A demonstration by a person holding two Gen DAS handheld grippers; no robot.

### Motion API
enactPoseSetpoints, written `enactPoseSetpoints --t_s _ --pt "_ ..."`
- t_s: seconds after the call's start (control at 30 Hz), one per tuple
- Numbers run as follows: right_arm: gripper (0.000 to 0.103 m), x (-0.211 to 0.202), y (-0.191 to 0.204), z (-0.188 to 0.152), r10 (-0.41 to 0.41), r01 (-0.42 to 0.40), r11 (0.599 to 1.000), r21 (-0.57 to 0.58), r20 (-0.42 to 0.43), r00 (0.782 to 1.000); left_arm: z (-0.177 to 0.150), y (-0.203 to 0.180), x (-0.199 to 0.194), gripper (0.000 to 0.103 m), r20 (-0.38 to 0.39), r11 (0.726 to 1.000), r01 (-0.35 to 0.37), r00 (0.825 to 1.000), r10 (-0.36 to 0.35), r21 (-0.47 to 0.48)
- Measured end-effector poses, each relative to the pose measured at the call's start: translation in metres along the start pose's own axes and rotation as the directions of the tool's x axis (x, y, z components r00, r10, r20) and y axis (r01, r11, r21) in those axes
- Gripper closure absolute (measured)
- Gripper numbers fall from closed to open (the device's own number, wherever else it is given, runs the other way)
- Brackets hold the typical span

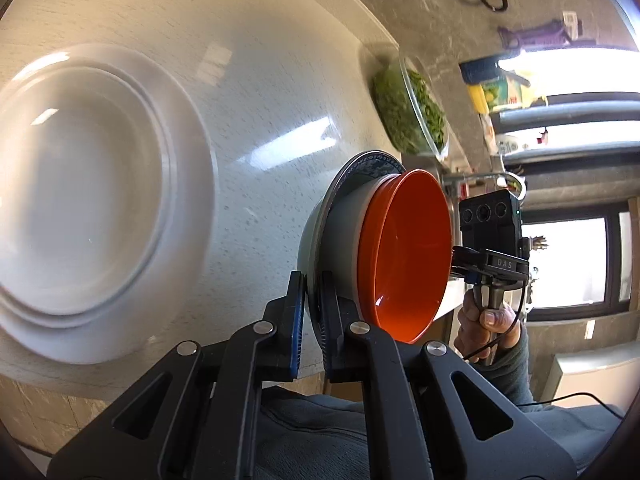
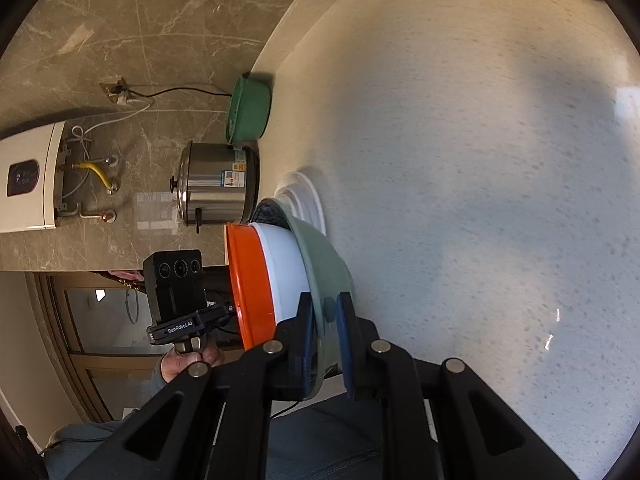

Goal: Organize plates and bowls
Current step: 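Lift the nested bowl stack and lower it onto the white plate stack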

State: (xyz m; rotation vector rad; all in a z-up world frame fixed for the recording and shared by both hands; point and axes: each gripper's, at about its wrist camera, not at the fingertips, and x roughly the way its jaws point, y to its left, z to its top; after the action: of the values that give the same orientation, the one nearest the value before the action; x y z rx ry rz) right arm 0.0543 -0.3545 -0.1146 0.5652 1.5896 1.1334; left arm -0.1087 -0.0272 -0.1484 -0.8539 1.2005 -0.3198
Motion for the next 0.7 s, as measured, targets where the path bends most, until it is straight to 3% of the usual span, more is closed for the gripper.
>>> enactPoseSetpoints --t_s 0.47,0.7 --pt "0.087 0.090 0.091 0.036 -0.009 0.008 0.999 -0.042 -0.026 1.000 0.031 0.074 -0.132 0.099 0.054 1.000 -0.001 0.999 0.003 -0.028" --pt "0.087 0.143 0.106 0.047 -0.020 0.019 1.000 -0.018 -0.040 0.999 0.045 0.132 -0.178 0.100 0.045 0.999 -0.012 0.999 0.014 -0.049"
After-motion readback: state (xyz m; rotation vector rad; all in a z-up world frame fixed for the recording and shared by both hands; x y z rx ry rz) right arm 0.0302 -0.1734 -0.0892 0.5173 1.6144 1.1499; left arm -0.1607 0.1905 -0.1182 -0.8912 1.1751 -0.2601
